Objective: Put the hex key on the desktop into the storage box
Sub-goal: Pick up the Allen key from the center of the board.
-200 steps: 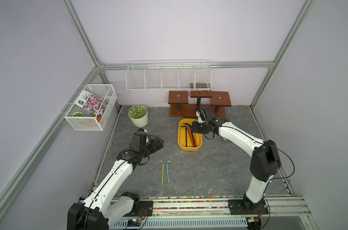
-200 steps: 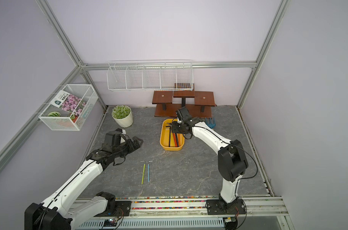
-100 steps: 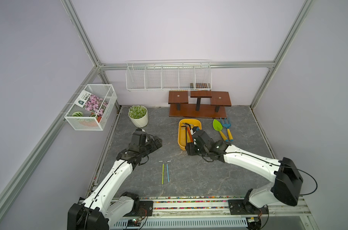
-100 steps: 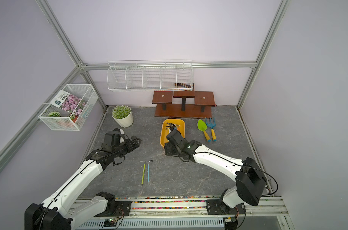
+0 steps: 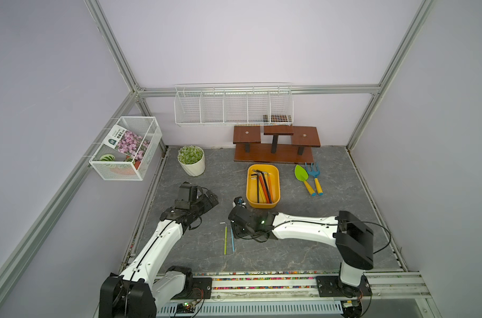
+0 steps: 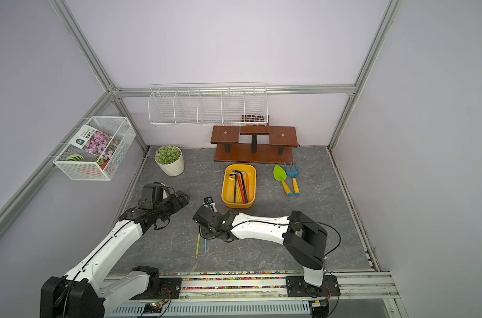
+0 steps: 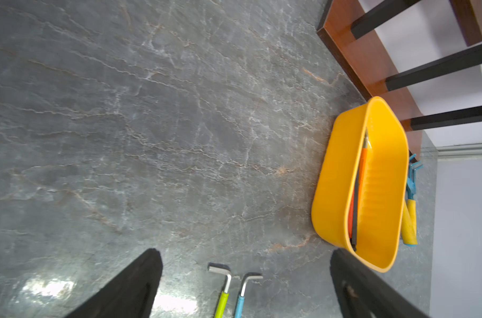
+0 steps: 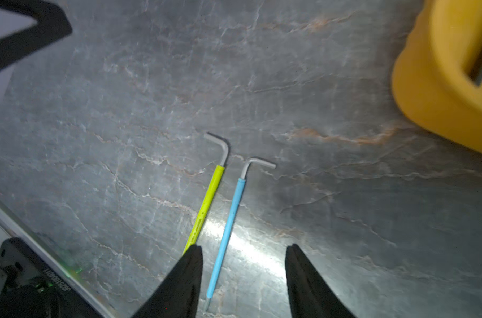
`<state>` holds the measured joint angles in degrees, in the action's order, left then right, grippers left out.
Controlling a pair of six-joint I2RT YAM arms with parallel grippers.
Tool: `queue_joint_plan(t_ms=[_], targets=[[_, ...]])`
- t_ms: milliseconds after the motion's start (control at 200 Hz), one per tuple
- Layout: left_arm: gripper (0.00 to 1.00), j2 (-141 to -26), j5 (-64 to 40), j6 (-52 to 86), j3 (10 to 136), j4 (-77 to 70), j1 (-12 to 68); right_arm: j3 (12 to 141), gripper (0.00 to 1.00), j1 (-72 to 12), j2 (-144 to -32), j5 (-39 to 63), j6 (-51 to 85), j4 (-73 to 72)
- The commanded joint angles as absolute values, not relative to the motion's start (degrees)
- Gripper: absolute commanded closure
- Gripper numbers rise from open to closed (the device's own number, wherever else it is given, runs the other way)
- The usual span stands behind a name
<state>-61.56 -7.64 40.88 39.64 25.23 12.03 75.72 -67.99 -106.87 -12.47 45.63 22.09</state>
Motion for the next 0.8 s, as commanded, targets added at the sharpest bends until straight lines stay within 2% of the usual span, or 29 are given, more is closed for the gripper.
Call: queue_joint_plan(t_ms=[0,225,635,795], targets=[[0.00,-60.1,-8.3,40.0,37.8,24.4,10.8,79.0,0.49,-68.9,-110.0,-14.1,47.3,26.7],[0.00,-59.6,-10.2,40.3,35.3,23.1,8.5,84.5,0.54,-69.5,-116.4,-13.9,47.0,32.4],[0.00,-59.0,-10.6,40.3,35.1,23.1,7.9,87.4,0.57,-69.7,-124.0,-12.3,49.2,32.1],[0.00,-59.3,-11.1,40.2,35.3,23.2,7.8,88.4,0.69,-69.6,-126.4,-13.3,50.2,34.6]])
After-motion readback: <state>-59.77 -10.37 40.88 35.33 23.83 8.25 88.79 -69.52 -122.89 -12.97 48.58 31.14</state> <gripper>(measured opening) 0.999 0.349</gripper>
